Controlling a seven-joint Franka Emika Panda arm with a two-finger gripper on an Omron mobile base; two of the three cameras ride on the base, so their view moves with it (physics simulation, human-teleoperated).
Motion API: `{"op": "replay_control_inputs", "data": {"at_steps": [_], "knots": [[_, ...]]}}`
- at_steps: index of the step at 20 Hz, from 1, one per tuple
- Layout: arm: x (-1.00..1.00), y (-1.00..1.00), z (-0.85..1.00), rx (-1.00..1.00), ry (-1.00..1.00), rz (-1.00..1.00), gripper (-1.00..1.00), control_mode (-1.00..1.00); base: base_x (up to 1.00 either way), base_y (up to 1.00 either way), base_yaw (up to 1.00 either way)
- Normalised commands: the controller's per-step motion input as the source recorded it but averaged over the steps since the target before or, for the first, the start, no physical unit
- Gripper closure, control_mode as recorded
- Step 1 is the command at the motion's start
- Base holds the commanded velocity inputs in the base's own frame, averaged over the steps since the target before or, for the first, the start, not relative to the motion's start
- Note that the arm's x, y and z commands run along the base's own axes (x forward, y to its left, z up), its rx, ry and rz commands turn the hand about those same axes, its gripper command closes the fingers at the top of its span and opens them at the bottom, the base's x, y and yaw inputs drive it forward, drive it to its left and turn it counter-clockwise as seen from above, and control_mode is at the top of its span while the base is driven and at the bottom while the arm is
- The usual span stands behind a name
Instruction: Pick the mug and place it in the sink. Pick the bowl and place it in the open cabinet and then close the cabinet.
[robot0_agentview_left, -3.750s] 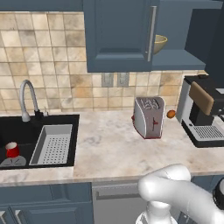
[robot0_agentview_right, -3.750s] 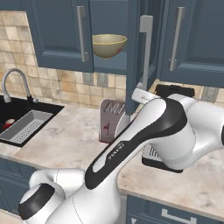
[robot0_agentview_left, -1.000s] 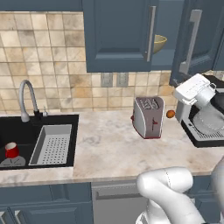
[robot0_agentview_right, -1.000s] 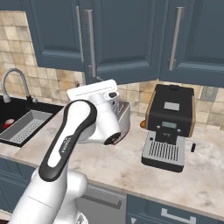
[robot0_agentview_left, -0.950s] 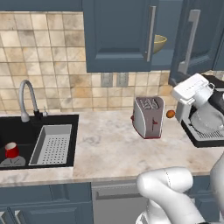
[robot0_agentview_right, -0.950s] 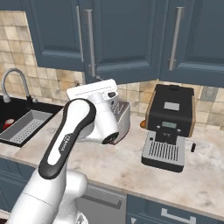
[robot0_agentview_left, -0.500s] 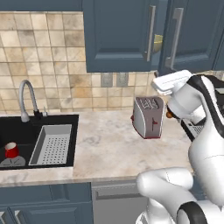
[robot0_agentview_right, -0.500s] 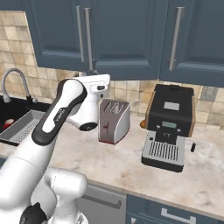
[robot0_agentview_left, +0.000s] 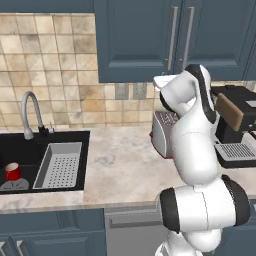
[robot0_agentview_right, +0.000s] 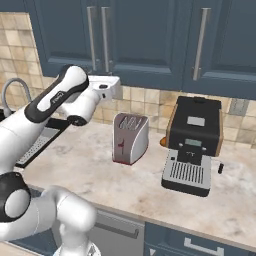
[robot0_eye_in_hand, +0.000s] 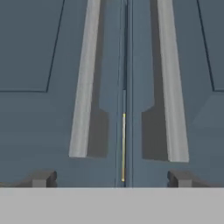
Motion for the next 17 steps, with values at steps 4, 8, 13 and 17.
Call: {"op": "replay_control_inputs", "data": {"at_steps": [4, 8, 13, 17], "knots": [[0.71, 0.07, 0.21, 0.0, 0.14, -0.22, -1.0, -1.0, 0.0, 0.0, 0.0], [0.73, 0.0, 0.09, 0.0, 0.16, -0.16, -1.0, -1.0, 0.0, 0.0, 0.0], [0.85, -0.08, 0.0, 0.03, 0.14, -0.09, -1.0, -1.0, 0.0, 0.0, 0.0], [0.95, -0.1, 0.0, 0.04, 0.13, -0.06, -1.0, -1.0, 0.0, 0.0, 0.0]]}}
